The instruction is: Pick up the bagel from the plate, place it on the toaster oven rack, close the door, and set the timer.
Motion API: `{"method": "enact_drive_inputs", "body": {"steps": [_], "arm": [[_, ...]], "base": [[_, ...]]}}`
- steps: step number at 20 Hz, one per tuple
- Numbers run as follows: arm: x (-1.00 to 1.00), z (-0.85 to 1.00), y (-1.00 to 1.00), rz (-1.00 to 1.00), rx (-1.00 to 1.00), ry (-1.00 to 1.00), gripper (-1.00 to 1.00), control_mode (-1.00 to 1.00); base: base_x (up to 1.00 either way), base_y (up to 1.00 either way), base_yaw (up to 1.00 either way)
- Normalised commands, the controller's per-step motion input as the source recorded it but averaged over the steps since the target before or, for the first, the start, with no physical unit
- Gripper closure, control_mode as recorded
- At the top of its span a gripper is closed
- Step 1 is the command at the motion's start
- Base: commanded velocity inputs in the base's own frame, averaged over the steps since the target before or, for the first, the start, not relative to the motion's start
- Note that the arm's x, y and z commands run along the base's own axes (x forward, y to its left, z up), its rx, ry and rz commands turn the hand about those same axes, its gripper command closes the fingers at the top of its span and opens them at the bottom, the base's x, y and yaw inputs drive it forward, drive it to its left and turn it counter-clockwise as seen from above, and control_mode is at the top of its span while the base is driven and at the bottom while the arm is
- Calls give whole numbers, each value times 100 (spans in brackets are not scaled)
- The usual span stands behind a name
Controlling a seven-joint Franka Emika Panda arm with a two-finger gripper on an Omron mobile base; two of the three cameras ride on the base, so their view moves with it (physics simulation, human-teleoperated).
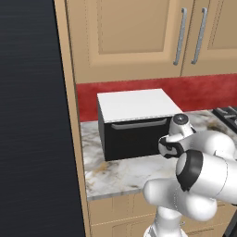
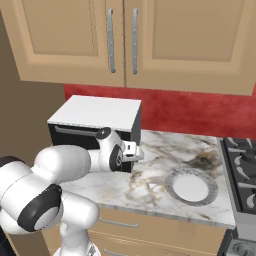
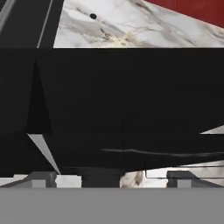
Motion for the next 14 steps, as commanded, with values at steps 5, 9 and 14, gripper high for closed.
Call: {"method": "enact_drive_inputs", "body": {"steps": [5,9,14], "arm": [[13,-5,0,0,0,0,-100,-100],[25,0,0,3,0,0,-100,-100],[25,-1,-2,3,0,0,-100,-100]], "base": [[0,0,0],[0,0,0],[0,0,0]]}}
